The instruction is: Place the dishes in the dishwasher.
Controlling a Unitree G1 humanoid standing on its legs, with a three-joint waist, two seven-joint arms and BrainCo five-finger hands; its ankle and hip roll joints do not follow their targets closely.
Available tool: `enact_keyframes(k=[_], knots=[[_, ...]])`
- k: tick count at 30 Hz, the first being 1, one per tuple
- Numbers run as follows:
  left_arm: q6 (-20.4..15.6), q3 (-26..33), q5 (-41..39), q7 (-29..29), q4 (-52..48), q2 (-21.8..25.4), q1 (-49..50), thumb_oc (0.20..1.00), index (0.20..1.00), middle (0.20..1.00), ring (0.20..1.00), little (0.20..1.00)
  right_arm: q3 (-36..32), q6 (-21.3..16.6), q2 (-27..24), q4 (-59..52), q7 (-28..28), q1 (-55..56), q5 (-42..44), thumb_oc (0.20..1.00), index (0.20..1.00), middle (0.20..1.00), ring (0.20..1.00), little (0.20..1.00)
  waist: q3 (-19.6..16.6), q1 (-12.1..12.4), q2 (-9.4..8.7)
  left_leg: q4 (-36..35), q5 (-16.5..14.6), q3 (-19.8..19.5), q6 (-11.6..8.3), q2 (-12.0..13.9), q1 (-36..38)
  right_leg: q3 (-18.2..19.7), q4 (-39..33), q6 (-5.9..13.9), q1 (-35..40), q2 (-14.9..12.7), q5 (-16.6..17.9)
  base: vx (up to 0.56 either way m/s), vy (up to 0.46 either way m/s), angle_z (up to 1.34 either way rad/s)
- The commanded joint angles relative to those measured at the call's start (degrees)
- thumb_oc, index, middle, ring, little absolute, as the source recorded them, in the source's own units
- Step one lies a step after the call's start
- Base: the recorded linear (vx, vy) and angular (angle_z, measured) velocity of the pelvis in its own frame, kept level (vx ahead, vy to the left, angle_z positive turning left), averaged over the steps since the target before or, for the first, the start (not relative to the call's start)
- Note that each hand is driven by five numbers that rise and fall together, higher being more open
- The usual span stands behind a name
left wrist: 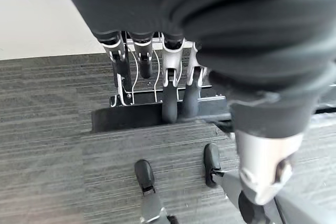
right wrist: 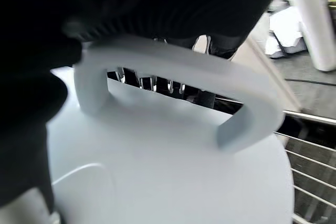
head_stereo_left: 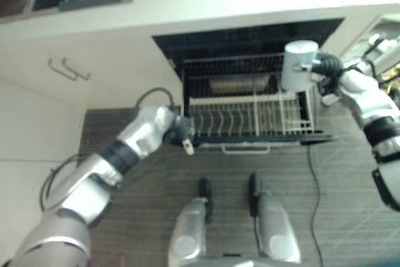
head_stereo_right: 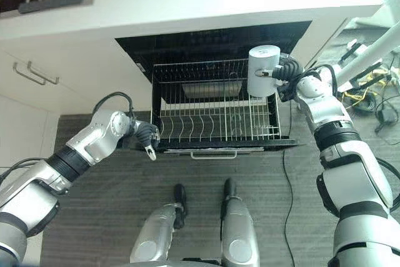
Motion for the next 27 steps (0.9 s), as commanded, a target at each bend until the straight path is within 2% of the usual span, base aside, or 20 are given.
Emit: enact_keyframes(k=[1, 9, 23, 24, 25, 26, 27], knots=[[-1.4, -4.3, -9.0, 2.5, 1.2, 3.4, 13.4, 1.0, 1.0, 1.0, 1.0, 1.0, 0.2, -0.6, -2.8, 0.2, -1.8, -3.7, 2.9, 0.2, 0.2, 0.2, 0.2, 0.2, -2.2, 1.6, -2.63, 3.1, -4.0, -0.7, -2.8, 0.5, -2.1, 1.2, -2.7, 5.24, 2.6, -2.9, -2.0, 0.0, 0.0, 0.0], [-2.8, -1.4, -22.7, 9.0, -5.1, 6.5, 11.5, 1.0, 1.0, 1.0, 1.0, 1.0, 0.6, 0.1, -4.2, 6.5, -0.3, -5.1, 2.7, 0.2, 0.2, 0.2, 0.2, 0.2, -0.7, 1.9, -1.29, 3.1, -3.2, -0.7, -3.32, 0.7, -3.1, 1.3, -2.7, 5.24, 1.4, -3.1, -1.4, -0.03, -0.011, 0.0], [-5.6, -1.1, -34.6, 16.0, -13.3, 10.8, 10.8, 1.0, 1.0, 1.0, 1.0, 1.0, 3.2, 1.6, -3.3, 18.0, 4.5, -8.3, -1.4, 0.2, 0.2, 0.2, 0.2, 0.2, 1.6, 3.1, 1.85, 3.1, -2.5, -1.0, -3.72, 0.4, -4.1, 0.9, -2.7, 5.51, 0.5, -3.7, -1.4, -0.03, 0.003, 0.0], [-5.8, -1.1, -35.3, 16.1, -13.9, 11.3, 10.8, 1.0, 1.0, 1.0, 1.0, 1.0, 3.3, 2.1, -3.0, 18.7, 4.8, -8.7, -1.6, 0.511, 0.511, 0.511, 0.511, 0.511, 1.8, 3.3, 2.03, 3.1, -2.9, -1.0, -3.76, 0.3, -3.8, 0.7, -2.7, 5.7, 0.8, -3.9, -1.7, 0.0, 0.0, 0.0], [-5.8, -1.0, -35.7, 16.1, -14.4, 11.5, 10.6, 1.0, 1.0, 1.0, 1.0, 1.0, 3.3, 2.3, -2.8, 19.2, 4.9, -9.2, -1.8, 0.944, 0.944, 0.944, 0.944, 0.944, 2.1, 3.5, 2.2, 3.1, -2.8, -1.0, -3.78, 0.3, -3.9, 0.7, -2.7, 5.74, 0.7, -3.9, -1.7, 0.0, 0.0, 0.0], [-6.0, -1.1, -35.9, 16.4, -14.8, 11.7, 10.7, 1.0, 1.0, 1.0, 1.0, 1.0, 3.4, 2.5, -2.7, 19.7, 4.8, -9.5, -2.0, 1.0, 1.0, 1.0, 1.0, 1.0, 2.3, 3.6, 2.41, 3.1, -2.7, -1.1, -3.76, 0.2, -4.1, 0.7, -2.7, 5.79, 0.6, -4.0, -1.6, -0.03, -0.008, 0.03], [-6.1, -1.3, -36.1, 16.5, -15.0, 11.8, 10.7, 1.0, 1.0, 1.0, 1.0, 1.0, 3.5, 2.5, -2.6, 19.9, 4.9, -9.8, -1.9, 1.0, 1.0, 1.0, 1.0, 1.0, 2.5, 3.7, 2.54, 3.1, -2.7, -1.2, -3.74, 0.2, -4.2, 0.7, -2.7, 5.82, 0.5, -4.0, -1.6, -0.03, -0.004, 0.06]])
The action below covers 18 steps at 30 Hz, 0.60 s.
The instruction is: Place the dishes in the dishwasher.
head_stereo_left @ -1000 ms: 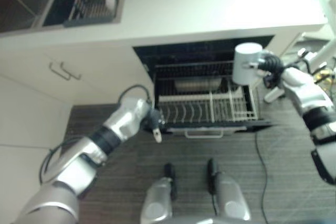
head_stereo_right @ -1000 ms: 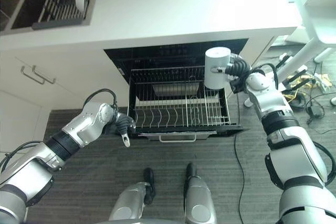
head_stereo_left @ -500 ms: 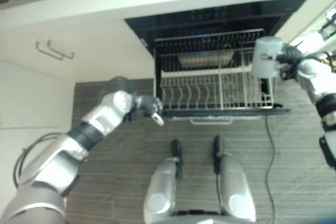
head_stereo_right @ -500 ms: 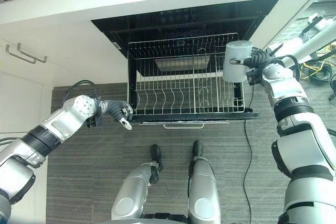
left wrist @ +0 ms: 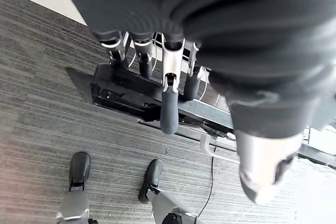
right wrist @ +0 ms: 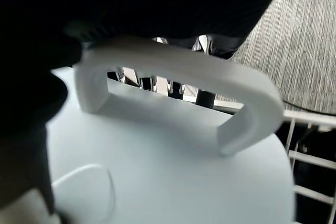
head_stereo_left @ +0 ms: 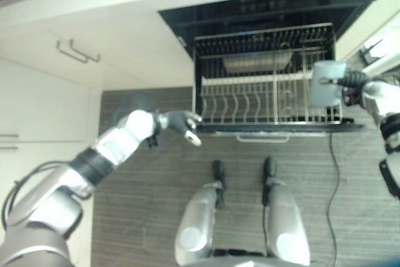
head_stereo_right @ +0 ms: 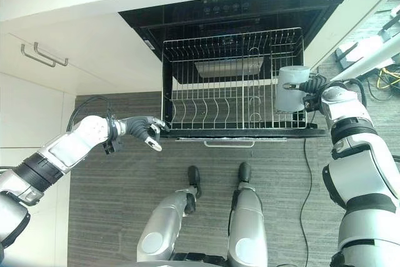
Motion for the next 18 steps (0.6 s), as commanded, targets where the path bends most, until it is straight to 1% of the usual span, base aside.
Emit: enact_keyframes(k=[1, 5, 8, 12, 14, 18], knots=[[-2.0, -2.9, -4.4, -1.1, -5.4, 2.3, 5.1, 1.0, 1.0, 1.0, 1.0, 1.0, 1.0, -0.6, -0.4, 1.2, 0.2, -6.4, -1.4, 1.0, 1.0, 1.0, 1.0, 1.0, -0.4, 1.0, -1.0, 4.4, -4.2, -1.6, -4.93, 1.7, -2.9, 0.5, 0.2, 5.04, 1.1, -2.5, -4.3, -0.03, -0.002, 0.06], [-3.1, -3.3, -5.1, 0.2, -6.0, 2.7, 5.5, 1.0, 1.0, 1.0, 1.0, 1.0, 1.4, -1.3, 0.4, 1.0, -0.2, -7.3, -1.5, 1.0, 1.0, 1.0, 1.0, 1.0, 0.0, 1.1, -0.79, 4.4, -4.1, -1.6, -4.93, 1.7, -3.1, 0.5, 0.2, 5.23, 0.9, -2.6, -4.2, -0.02, 0.007, 0.04], [-4.5, -2.4, -5.6, 1.5, -7.2, 3.5, 7.2, 1.0, 1.0, 1.0, 1.0, 1.0, 0.9, -1.1, 0.1, 0.5, -0.8, -6.9, -2.2, 1.0, 1.0, 1.0, 1.0, 1.0, 0.2, 1.2, -0.81, 4.4, -4.3, -1.4, -4.87, 1.9, -2.9, 0.5, 0.2, 5.38, 1.0, -2.5, -4.2, 0.0, 0.0, 0.0], [-5.0, -1.3, -7.0, 3.5, -8.7, 4.5, 8.1, 1.0, 1.0, 1.0, 1.0, 1.0, 0.6, -0.4, -0.8, 0.6, -0.6, -6.4, -3.2, 1.0, 1.0, 1.0, 1.0, 1.0, 0.1, 1.3, -1.02, 4.4, -4.4, -1.1, -4.84, 2.1, -2.6, 0.5, 0.2, 5.45, 1.3, -2.5, -4.3, 0.0, 0.0, 0.0], [-5.9, -0.6, -7.7, 4.6, -9.3, 5.1, 8.5, 1.0, 1.0, 1.0, 1.0, 1.0, 0.5, -0.6, -1.2, 0.4, -0.6, -6.1, -3.2, 1.0, 1.0, 1.0, 1.0, 1.0, 0.0, 1.4, -1.26, 4.4, -4.5, -1.0, -4.81, 2.3, -2.4, 0.4, 0.2, 5.42, 1.6, -2.5, -4.3, 0.0, 0.0, 0.0], [-7.8, 2.4, -10.1, 7.5, -11.5, 6.2, 10.2, 1.0, 1.0, 1.0, 1.0, 1.0, 0.2, -0.8, -3.1, -2.7, -3.4, -5.5, -2.9, 1.0, 1.0, 1.0, 1.0, 1.0, -0.3, 1.6, -1.79, 4.4, -4.6, -0.6, -4.82, 2.6, -1.9, 0.2, 0.2, 5.39, 2.1, -2.4, -4.2, 0.0, -0.008, 0.02]])
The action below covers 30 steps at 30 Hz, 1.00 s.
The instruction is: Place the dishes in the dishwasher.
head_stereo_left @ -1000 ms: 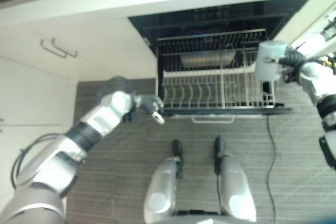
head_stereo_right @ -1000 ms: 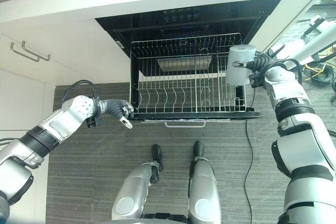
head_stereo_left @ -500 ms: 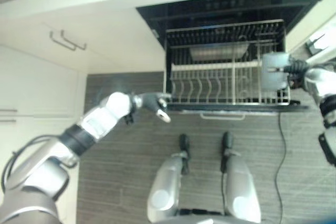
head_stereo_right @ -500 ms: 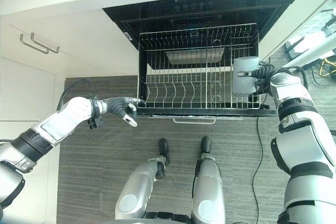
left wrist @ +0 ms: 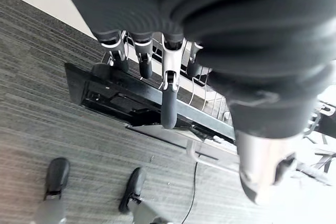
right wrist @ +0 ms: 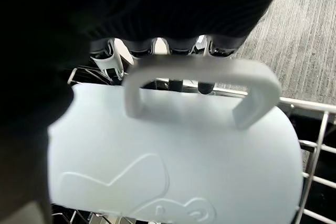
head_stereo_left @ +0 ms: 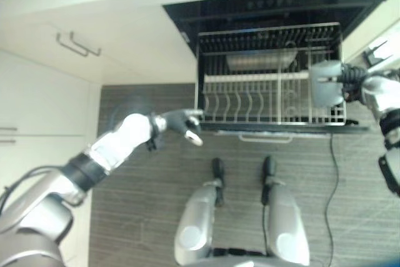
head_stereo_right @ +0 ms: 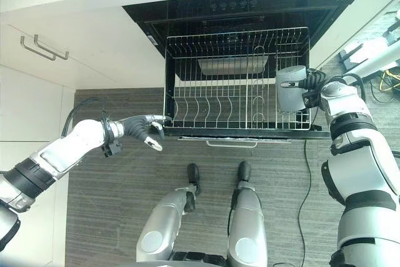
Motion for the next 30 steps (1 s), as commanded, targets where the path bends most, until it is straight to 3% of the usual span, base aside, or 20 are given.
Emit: enact_keyframes(k=[1, 5, 13, 16, 21, 23, 27, 30], knots=[[-3.6, 2.0, -5.1, 0.6, -6.9, 2.4, 6.0, 1.0, 1.0, 1.0, 1.0, 1.0, 0.2, -1.4, -3.4, -2.6, -2.8, -3.6, -0.6, 1.0, 1.0, 1.0, 1.0, 1.0, -1.5, 1.6, -0.81, 4.3, -4.7, 0.2, -4.96, 2.9, -2.3, 0.9, 1.0, 5.06, 0.9, -2.2, -4.6, 0.0, 0.0, 0.0], [-6.7, 5.4, -6.6, 2.5, -9.3, 2.8, 7.8, 1.0, 1.0, 1.0, 1.0, 1.0, -0.8, -1.6, -5.0, -7.3, -4.0, -2.2, 1.0, 1.0, 1.0, 1.0, 1.0, 1.0, -2.1, 1.8, -1.42, 4.3, -4.9, 0.5, -4.9, 3.2, -1.8, 0.5, 1.0, 5.07, 1.4, -2.3, -4.6, -0.01, -0.021, -0.01], [-8.9, 9.9, -9.3, 6.6, -10.2, 1.5, 8.2, 1.0, 1.0, 1.0, 1.0, 1.0, -1.9, -3.2, -6.7, -14.1, -7.9, 0.0, 4.7, 1.0, 1.0, 1.0, 1.0, 1.0, -3.1, 1.8, -2.69, 4.3, -5.3, 0.9, -4.75, 3.6, -0.8, -0.2, 1.0, 4.79, 2.4, -2.4, -4.5, -0.02, -0.021, -0.03], [-14.6, 13.2, -13.3, 12.8, -9.8, -0.3, 8.8, 1.0, 1.0, 1.0, 1.0, 1.0, -4.7, -6.0, -6.5, -19.9, -11.9, 3.4, 10.3, 1.0, 1.0, 1.0, 1.0, 1.0, -3.8, 1.3, -3.37, 4.3, -5.5, 1.1, -4.73, 3.7, -0.2, -0.4, 1.0, 4.57, 2.9, -2.3, -4.7, -0.02, -0.011, -0.04], [-20.7, 20.2, -10.8, 18.6, -10.2, -9.4, 13.6, 1.0, 1.0, 1.0, 1.0, 1.0, -17.9, -9.8, -1.8, -35.4, -17.2, 18.6, 11.9, 1.0, 1.0, 1.0, 1.0, 1.0, -6.0, 0.1, -4.97, 4.3, -5.9, 1.2, -4.36, 4.2, 0.7, -0.4, 1.0, 3.89, 3.8, -1.8, -5.0, 0.02, -0.027, -0.01], [-23.7, 25.2, -7.4, 20.6, -10.8, -14.5, 18.2, 1.0, 1.0, 1.0, 1.0, 1.0, -25.4, -11.6, 4.1, -47.7, -20.0, 31.9, 10.4, 1.0, 1.0, 1.0, 1.0, 1.0, -7.9, -1.4, -6.04, 4.3, -6.4, 1.6, -4.09, 4.5, 2.4, -0.3, 1.0, 3.53, 5.2, -1.3, -5.6, 0.1, -0.062, 0.05], [-25.0, 30.2, -8.6, 21.4, -12.0, -18.7, 23.3, 1.0, 1.0, 1.0, 1.0, 1.0, -30.1, -12.4, 12.1, -57.7, -21.1, 44.5, 7.6, 1.0, 1.0, 1.0, 1.0, 1.0, -10.3, -2.8, -6.69, 4.3, -6.8, 2.4, -3.85, 5.1, 4.3, 0.0, 1.0, 3.13, 7.1, -0.8, -6.3, 0.11, -0.037, 0.01], [-25.3, 37.8, -13.5, 19.3, -14.1, -23.8, 31.7, 1.0, 1.0, 1.0, 1.0, 1.0, -36.0, -12.6, 19.0, -65.9, -18.7, 56.8, 4.4, 1.0, 1.0, 1.0, 1.0, 1.0, -14.2, -4.6, -7.18, 4.3, -6.9, 3.6, -4.01, 6.5, 7.6, 0.0, 1.0, 2.56, 10.1, 0.0, -7.4, 0.2, -0.099, -0.07]])
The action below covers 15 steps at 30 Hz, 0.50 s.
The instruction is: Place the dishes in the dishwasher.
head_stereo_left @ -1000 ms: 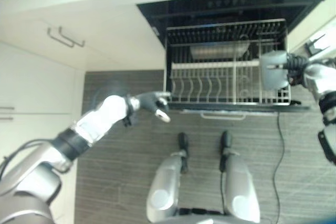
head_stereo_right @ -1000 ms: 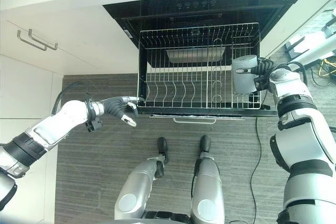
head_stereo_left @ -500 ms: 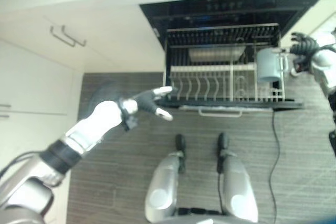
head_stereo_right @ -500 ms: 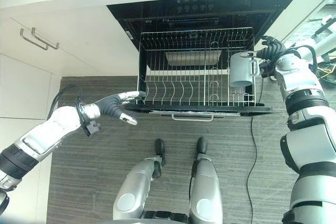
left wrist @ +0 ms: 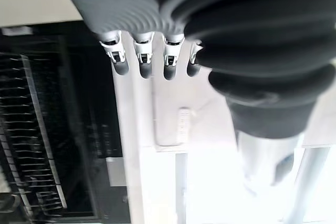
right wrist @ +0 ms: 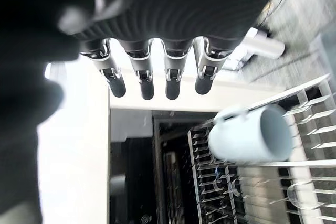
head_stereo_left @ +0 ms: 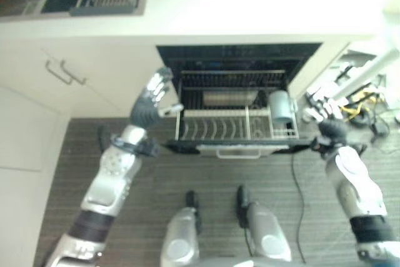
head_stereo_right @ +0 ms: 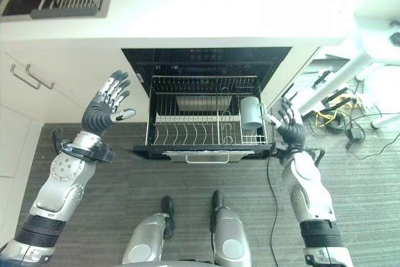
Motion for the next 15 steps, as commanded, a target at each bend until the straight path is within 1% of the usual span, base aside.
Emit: enact_keyframes(k=[1, 4, 7, 8, 13, 14, 15], knots=[[-4.2, 1.3, -3.3, -0.8, -2.6, 0.5, -0.1, 1.0, 1.0, 1.0, 1.0, 1.0, -2.1, -4.1, -4.7, -2.0, 1.8, -4.5, -2.7, 1.0, 1.0, 1.0, 1.0, 1.0, -2.6, 0.2, 1.59, 3.3, -4.1, 3.0, -2.69, 4.4, 0.6, -0.2, 0.9, 3.28, 2.5, -1.8, -5.8, 0.11, -0.077, -0.06], [-4.8, 3.0, -4.4, -0.6, -3.0, -0.4, 1.8, 1.0, 1.0, 1.0, 1.0, 1.0, -3.6, -5.1, -5.0, -3.9, 2.5, -3.1, -3.1, 1.0, 1.0, 1.0, 1.0, 1.0, -3.6, 0.2, 1.45, 3.3, -4.1, 3.0, -2.99, 4.8, 1.5, -0.4, 0.9, 3.13, 3.6, -1.4, -6.4, 0.05, -0.059, 0.02], [-4.9, 5.0, -7.3, -1.0, -3.5, -1.8, 3.3, 1.0, 1.0, 1.0, 1.0, 1.0, -5.1, -7.4, -5.0, -7.3, 4.8, -2.1, -2.9, 1.0, 1.0, 1.0, 1.0, 1.0, -4.8, 0.4, 1.33, 3.3, -4.3, 2.8, -3.31, 5.1, 2.5, -0.5, 0.9, 3.07, 4.8, -1.1, -7.1, 0.06, -0.048, 0.01], [-4.4, 5.7, -6.9, -1.4, -3.7, -2.5, 3.8, 1.0, 1.0, 1.0, 1.0, 1.0, -5.2, -7.5, -5.4, -9.7, 7.0, -1.7, -3.4, 1.0, 1.0, 1.0, 1.0, 1.0, -5.7, 0.6, 1.3, 3.3, -4.4, 2.6, -3.4, 5.2, 3.0, -0.4, 0.9, 2.96, 5.6, -1.0, -7.6, 0.08, -0.028, -0.01], [-3.5, 5.7, -5.8, -1.9, -3.2, -2.8, 4.4, 1.0, 1.0, 1.0, 1.0, 1.0, -5.0, -7.1, -6.2, -11.5, 9.0, -1.0, -4.4, 1.0, 1.0, 1.0, 1.0, 1.0, -7.1, 0.8, 1.36, 3.3, -4.7, 2.4, -3.55, 5.3, 4.2, -0.6, 0.9, 2.86, 7.1, -0.7, -8.4, 0.06, -0.003, 0.0], [-2.0, 4.7, -5.2, -4.3, -2.7, -2.3, 0.9, 1.0, 1.0, 1.0, 1.0, 1.0, -5.9, -9.1, -13.2, -16.2, 12.9, 0.4, -1.7, 1.0, 1.0, 1.0, 1.0, 1.0, -7.7, -1.9, -1.21, 3.3, -5.3, 4.2, -1.77, 1.9, 5.9, 5.4, 0.9, 4.5, 5.2, -1.0, -5.7, 0.04, 0.0, 0.01], [-1.6, 4.7, -4.7, -4.3, -2.8, -2.5, 0.5, 1.0, 1.0, 1.0, 1.0, 1.0, -6.6, -9.5, -12.9, -16.0, 13.5, 1.0, -0.8, 1.0, 1.0, 1.0, 1.0, 1.0, -8.2, -2.1, -1.2, 3.3, -5.6, 4.5, -1.81, 2.2, 5.9, 5.0, 0.9, 4.32, 5.3, -0.8, -5.9, 0.06, -0.021, -0.01]])
